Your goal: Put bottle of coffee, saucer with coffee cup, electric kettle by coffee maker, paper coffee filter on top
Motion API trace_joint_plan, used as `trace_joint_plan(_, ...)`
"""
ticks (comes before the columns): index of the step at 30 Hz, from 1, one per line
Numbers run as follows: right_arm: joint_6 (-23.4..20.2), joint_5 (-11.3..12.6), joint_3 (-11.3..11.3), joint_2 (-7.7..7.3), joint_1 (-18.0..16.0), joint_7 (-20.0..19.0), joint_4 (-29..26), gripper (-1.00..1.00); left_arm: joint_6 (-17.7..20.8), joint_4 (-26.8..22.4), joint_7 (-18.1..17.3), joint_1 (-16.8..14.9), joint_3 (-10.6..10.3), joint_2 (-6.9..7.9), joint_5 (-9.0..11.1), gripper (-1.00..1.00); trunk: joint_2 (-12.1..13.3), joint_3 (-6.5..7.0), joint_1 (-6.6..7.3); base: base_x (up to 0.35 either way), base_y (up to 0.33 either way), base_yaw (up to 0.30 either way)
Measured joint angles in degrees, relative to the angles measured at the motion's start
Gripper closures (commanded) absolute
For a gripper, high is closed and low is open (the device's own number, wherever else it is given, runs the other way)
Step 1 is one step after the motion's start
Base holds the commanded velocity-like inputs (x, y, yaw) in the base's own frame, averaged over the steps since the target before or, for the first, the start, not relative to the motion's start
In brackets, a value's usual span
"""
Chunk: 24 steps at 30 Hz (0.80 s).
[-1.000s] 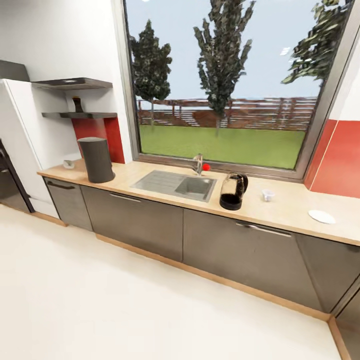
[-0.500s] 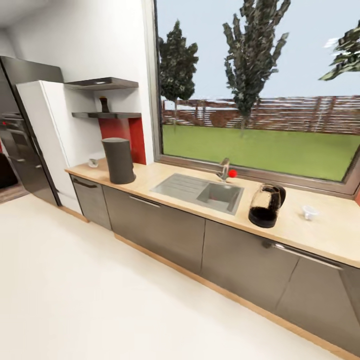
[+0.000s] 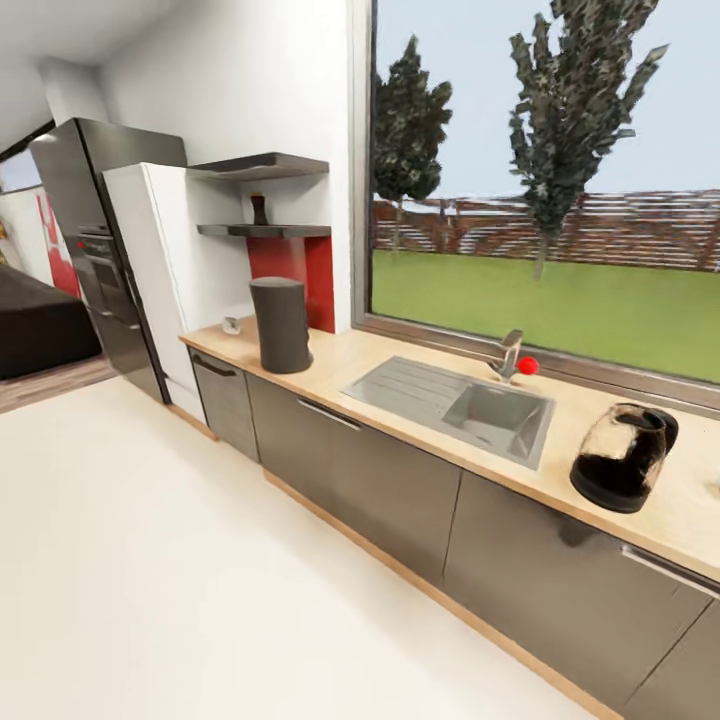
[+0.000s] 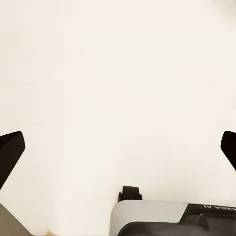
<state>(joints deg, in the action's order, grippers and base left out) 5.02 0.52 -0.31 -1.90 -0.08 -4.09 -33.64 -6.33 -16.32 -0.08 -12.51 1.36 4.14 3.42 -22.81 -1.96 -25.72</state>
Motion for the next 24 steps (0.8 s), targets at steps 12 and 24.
trace_joint_plan(12,0.0,0.0,0.0,-0.02,0.0,0.0,0.0,-1.00,0.0,0.0,0.0,0.0,0.0,0.00,0.0,-1.00,0.0,0.00,0.00,0.332,0.037,0.279)
trace_joint_plan(24,0.0,0.0,0.0,-0.01,0.0,0.0,0.0,-1.00,0.0,0.0,0.0,0.0,0.0,0.00,0.0,-1.00,0.0,0.00,0.00,0.332,0.112,0.278)
